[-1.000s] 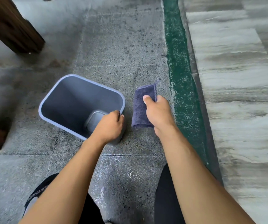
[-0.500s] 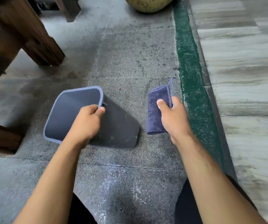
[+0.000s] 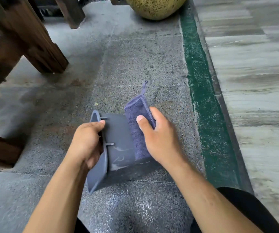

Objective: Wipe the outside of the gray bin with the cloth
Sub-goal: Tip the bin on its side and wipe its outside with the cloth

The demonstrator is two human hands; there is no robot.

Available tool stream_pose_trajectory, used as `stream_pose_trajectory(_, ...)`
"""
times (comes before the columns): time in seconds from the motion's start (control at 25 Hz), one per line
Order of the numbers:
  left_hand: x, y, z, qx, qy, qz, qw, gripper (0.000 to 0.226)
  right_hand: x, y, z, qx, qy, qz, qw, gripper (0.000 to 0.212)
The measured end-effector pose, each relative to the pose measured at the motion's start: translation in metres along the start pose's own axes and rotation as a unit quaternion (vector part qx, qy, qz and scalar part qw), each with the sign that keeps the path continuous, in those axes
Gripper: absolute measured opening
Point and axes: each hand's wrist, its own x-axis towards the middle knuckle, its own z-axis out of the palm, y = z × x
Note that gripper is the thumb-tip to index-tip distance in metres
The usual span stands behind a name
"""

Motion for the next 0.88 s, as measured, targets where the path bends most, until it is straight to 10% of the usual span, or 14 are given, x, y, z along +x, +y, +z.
stream_pose_trajectory(0.36, -0.014, -0.015, 0.043, -0.149, -0.137, -0.083, 0.976, 0.052, -0.007, 0.004, 0.032, -0.048, 0.022, -0.027, 0.998, 0.025)
stream_pose_trajectory(0.88, 0.002, -0.03, 0.034, -0.189, -0.1, -0.1, 0.972, 0.053, -0.004, -0.001, 0.063, -0.305, 0.034, -0.089, 0.948, 0.023)
